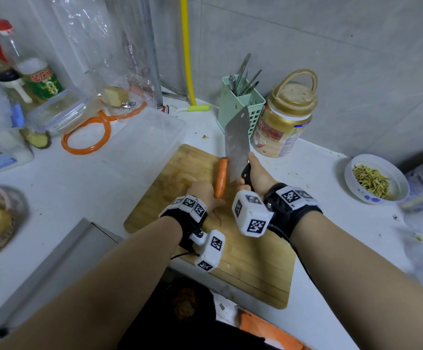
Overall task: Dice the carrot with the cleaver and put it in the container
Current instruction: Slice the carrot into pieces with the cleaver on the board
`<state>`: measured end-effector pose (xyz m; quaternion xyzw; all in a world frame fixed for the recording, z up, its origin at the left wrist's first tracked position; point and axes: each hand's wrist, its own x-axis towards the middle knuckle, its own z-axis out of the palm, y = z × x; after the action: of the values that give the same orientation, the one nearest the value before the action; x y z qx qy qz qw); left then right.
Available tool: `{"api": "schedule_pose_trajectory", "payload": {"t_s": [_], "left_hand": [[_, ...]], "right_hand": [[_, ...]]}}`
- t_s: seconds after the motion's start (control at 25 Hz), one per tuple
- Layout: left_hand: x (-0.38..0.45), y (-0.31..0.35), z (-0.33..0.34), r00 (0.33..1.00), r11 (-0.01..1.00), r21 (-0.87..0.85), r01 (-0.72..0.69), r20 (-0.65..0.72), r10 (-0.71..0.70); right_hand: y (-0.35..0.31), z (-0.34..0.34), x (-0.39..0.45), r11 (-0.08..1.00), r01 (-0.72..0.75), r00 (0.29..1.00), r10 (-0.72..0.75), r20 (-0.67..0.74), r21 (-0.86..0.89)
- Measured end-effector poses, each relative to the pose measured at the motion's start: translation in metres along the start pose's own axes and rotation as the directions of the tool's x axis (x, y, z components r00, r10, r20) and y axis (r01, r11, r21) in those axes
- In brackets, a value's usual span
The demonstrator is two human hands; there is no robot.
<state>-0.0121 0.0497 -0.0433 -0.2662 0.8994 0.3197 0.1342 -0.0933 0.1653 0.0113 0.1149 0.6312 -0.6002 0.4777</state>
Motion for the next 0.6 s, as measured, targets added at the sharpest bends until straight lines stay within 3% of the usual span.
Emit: {"api": "schedule_pose_trajectory", "payload": {"t_s": [0.2, 0.28, 0.4, 0.6], "left_hand": [[-0.004, -0.006, -0.014, 0.999, 0.999, 0.001, 0.039, -0.003, -0.039], [0.005, -0.013, -0.018, 0.999, 0.992, 0.119, 0.045, -0.034, -0.042], [0.022, -0.034, -0.023, 0.985, 0.935, 0.31, 0.171, -0.073, -0.156], [0.01, -0.034, -0.054, 0.998, 0.862, 0.504, 0.059, -0.019, -0.057]], "right_hand": [[-0.012, -0.006, -0.005, 0.997, 0.05, 0.995, -0.054, 0.087, 0.052], [-0.014, -0.01, -0.004, 0.996, 0.074, 0.996, -0.076, 0.051, 0.043], [-0.017, -0.015, -0.008, 0.982, 0.128, 0.989, -0.137, -0.054, -0.142], [-0.006, -0.018, -0.019, 0.98, 0.089, 0.992, -0.104, -0.078, -0.177]]}}
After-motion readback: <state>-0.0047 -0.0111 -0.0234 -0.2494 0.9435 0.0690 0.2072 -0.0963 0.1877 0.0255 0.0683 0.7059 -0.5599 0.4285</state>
